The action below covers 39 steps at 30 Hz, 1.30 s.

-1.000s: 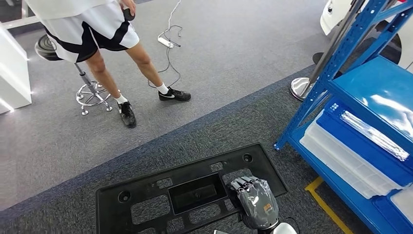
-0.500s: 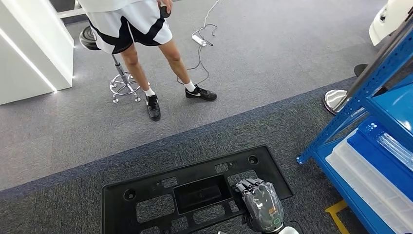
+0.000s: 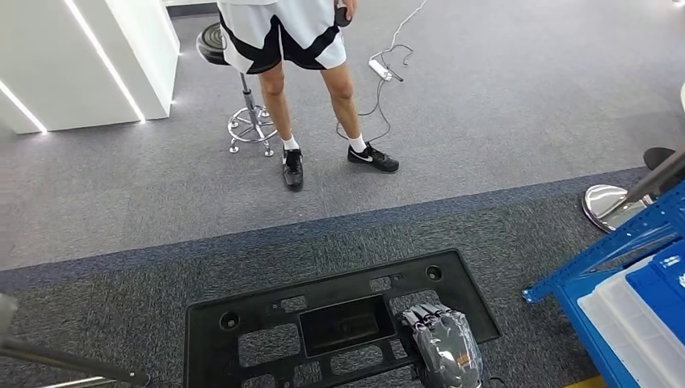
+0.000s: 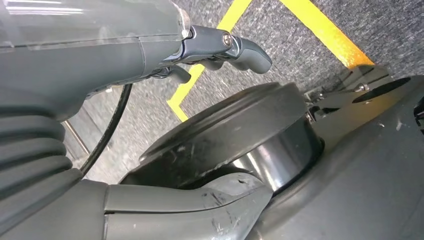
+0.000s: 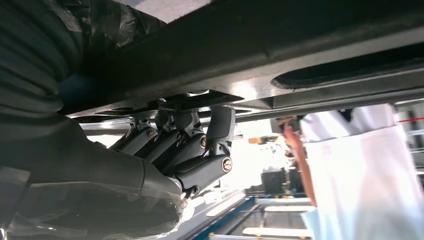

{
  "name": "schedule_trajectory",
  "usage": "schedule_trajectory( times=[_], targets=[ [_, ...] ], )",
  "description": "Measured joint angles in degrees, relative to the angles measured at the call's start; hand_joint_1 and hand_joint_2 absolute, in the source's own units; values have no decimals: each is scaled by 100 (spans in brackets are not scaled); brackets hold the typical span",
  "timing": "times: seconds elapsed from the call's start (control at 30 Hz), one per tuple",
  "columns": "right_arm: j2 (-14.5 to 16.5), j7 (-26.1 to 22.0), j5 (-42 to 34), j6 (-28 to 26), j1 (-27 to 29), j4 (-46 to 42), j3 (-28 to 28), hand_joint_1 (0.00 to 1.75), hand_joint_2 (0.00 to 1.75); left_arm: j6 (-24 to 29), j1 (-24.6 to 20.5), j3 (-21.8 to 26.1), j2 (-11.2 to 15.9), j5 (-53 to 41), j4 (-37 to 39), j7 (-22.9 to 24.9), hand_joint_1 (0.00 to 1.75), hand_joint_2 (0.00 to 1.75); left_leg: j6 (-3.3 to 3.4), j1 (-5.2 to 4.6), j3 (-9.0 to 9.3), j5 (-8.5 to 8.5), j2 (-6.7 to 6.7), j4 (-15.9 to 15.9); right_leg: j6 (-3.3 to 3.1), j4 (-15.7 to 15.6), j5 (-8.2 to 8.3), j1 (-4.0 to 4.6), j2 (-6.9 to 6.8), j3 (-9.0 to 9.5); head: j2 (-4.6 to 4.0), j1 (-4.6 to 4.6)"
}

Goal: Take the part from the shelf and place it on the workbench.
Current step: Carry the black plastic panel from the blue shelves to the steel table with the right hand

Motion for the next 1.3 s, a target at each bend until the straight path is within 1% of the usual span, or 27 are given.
schedule_trajectory(
  times=[0.07, 0.13, 0.17, 0.2, 0.27, 0.3, 0.37, 0.4, 0.43, 0.47, 0.53, 0.57, 0.6, 0.63, 0.67, 0.73, 0.8, 0.87, 0.9, 0.93, 0.97, 1.0, 1.03, 1.1, 1.17, 1.23, 1.3],
  targets=[
    [-28, 39, 24, -8, 19, -33, 0, 169, 175, 0, -3, 0, -17, -10, 0, -2, 0, 175, -31, -1, 6, -59, -128, 47, -27, -750, 362, -15, 214, 314, 0, -1],
    [-51, 96, 56, -31, 45, -73, 0, 169, 175, 2, -8, 0, -24, -26, -1, -9, 0, 175, -75, 10, -37, -100, -227, 77, -32, -1063, 397, -18, 382, 456, 0, -2],
    [-62, 126, 72, -42, 57, -89, 0, 169, 175, 3, -12, 0, -23, -32, -1, -16, 0, 175, -100, 17, -54, -108, -278, 82, -35, -1094, 377, -16, 371, 469, 0, -2],
    [-74, 153, 89, -52, 63, -104, 0, 169, 175, 4, -12, 0, -22, -37, -1, -22, 0, 175, -125, 27, -57, -113, -326, 71, -50, -1110, 365, -21, 317, 479, 0, -2],
    [-91, 200, 113, -63, 63, -120, 0, 169, 175, 5, -14, 0, -19, -44, -1, -29, 0, 175, -185, 22, -80, -205, -226, 193, -103, -1174, 355, -41, 193, 535, 0, -6],
    [-96, 216, 121, -69, 67, -126, 0, 169, 175, 4, -17, 0, -11, -46, -2, -33, 0, 175, -218, 14, -151, -322, -104, 390, -130, -1200, 347, -50, 123, 569, 0, -8],
    [-106, 248, 132, -81, 80, -129, 0, 169, 175, -5, -40, 0, 16, -46, -2, -52, 0, 175, -271, 9, -433, -659, 131, 1070, -168, -1209, 312, -38, -33, 625, 0, -11],
    [-112, 263, 140, -84, 87, -130, 0, 169, 175, -10, -57, 0, 28, -44, -2, -65, 0, 175, -290, 9, -564, -785, 177, 1404, -176, -1206, 290, -32, -118, 647, 0, -10],
    [-120, 278, 149, -84, 91, -130, 0, 169, 175, -14, -70, 0, 37, -43, -2, -72, 0, 175, -299, 9, -625, -817, 201, 1596, -177, -1204, 267, -28, -198, 672, 0, -10],
    [-127, 289, 156, -85, 92, -130, 1, 169, 175, -13, -74, 0, 40, -43, -2, -71, 0, 175, -301, 10, -587, -724, 230, 1566, -174, -1201, 246, -26, -273, 699, 0, -10],
    [-135, 303, 166, -86, 91, -134, 1, 169, 175, -5, -52, 0, 41, -53, -2, -51, 0, 175, -280, 13, -287, -301, 384, 928, -155, -1198, 206, -22, -396, 756, 0, -9],
    [-138, 306, 169, -87, 90, -138, 1, 169, 175, 1, -31, 0, 42, -62, -2, -37, 0, 175, -260, -4, -150, -132, 542, 582, -140, -1197, 194, -11, -449, 776, 0, -8],
    [-140, 309, 172, -89, 94, -142, 0, 169, 175, 4, -10, 0, 46, -70, -1, -27, 0, 175, -230, -26, -61, -38, 676, 318, -119, -1197, 193, 1, -494, 774, 0, -9],
    [-142, 311, 173, -91, 99, -146, 1, 169, 175, 7, 5, 0, 51, -75, -1, -21, 0, 175, -194, -48, -37, -33, 764, 166, -98, -1196, 199, 17, -548, 754, 0, -8],
    [-144, 313, 174, -92, 101, -149, 1, 169, 175, 8, 14, 0, 56, -77, 0, -19, 0, 175, -156, -69, -54, -57, 777, 112, -74, -1201, 212, 29, -615, 736, 0, -7],
    [-151, 317, 176, -93, 96, -158, 2, 169, 175, 8, 18, 0, 54, -77, 0, -24, 0, 175, -77, -56, -61, -49, 636, 3, -24, -1196, 208, 30, -689, 718, 0, -4],
    [-174, 328, 179, -100, 91, -172, 3, 169, 175, 7, 16, 0, 44, -77, 0, -28, 0, 175, -11, -25, -33, 9, 498, -56, 19, -955, 39, 9, -447, 629, 0, -1],
    [-198, 345, 179, -110, 99, -179, 9, 169, 175, 7, 11, 0, 31, -76, -1, -30, 0, 175, 26, -14, -16, 39, 375, -71, 38, -270, -301, -2, -138, 294, 0, 8],
    [-207, 352, 178, -112, 104, -180, 11, 169, 175, 7, 10, 0, 25, -76, -1, -31, 0, 175, 33, -17, -17, 39, 310, -65, 40, 116, -434, 0, -79, 83, 0, 12],
    [-217, 358, 178, -113, 110, -179, 13, 169, 175, 7, 10, 0, 19, -75, -1, -32, 0, 175, 39, -19, -12, 36, 239, -58, 41, 375, -468, 4, -56, -79, 0, 11],
    [-227, 363, 178, -113, 113, -179, 14, 169, 175, 7, 10, 0, 13, -75, -1, -33, 0, 175, 40, -21, -1, 29, 161, -50, 36, 426, -382, 7, -45, -149, 0, 12],
    [-234, 365, 178, -113, 116, -179, 14, 169, 175, 7, 10, 0, 4, -75, 0, -35, 0, 175, 38, -21, 22, 14, 79, -42, 26, 235, -177, 6, -28, -101, 0, 12],
    [-238, 366, 178, -113, 117, -181, 15, 169, 175, 7, 10, 0, -7, -75, 0, -36, 0, 175, 30, -20, 52, -9, 1, -31, 13, -143, 96, 2, 30, 40, 0, 13],
    [-246, 368, 178, -114, 121, -189, 16, 169, 175, 7, 8, 0, -25, -76, 0, -36, 0, 175, -7, -23, 60, -70, -128, 11, -4, -853, 425, -23, 285, 335, 0, 12],
    [-256, 373, 178, -119, 132, -202, 17, 169, 175, 7, 2, 0, -31, -76, 0, -39, 0, 175, -57, -6, 4, -103, -234, 45, -6, -1091, 421, -34, 437, 435, 0, 9],
    [-265, 385, 179, -123, 135, -213, 17, 169, 175, 7, -3, 0, -28, -75, -1, -44, 0, 175, -115, 21, -19, -123, -320, 54, -32, -1142, 403, -34, 338, 464, 0, 7],
    [-270, 400, 184, -123, 133, -220, 17, 169, 175, 8, -6, 0, -19, -75, -2, -46, 0, 175, -180, 15, -80, -263, -165, 260, -89, -1206, 390, -45, 197, 529, 0, 5]
  ],
)
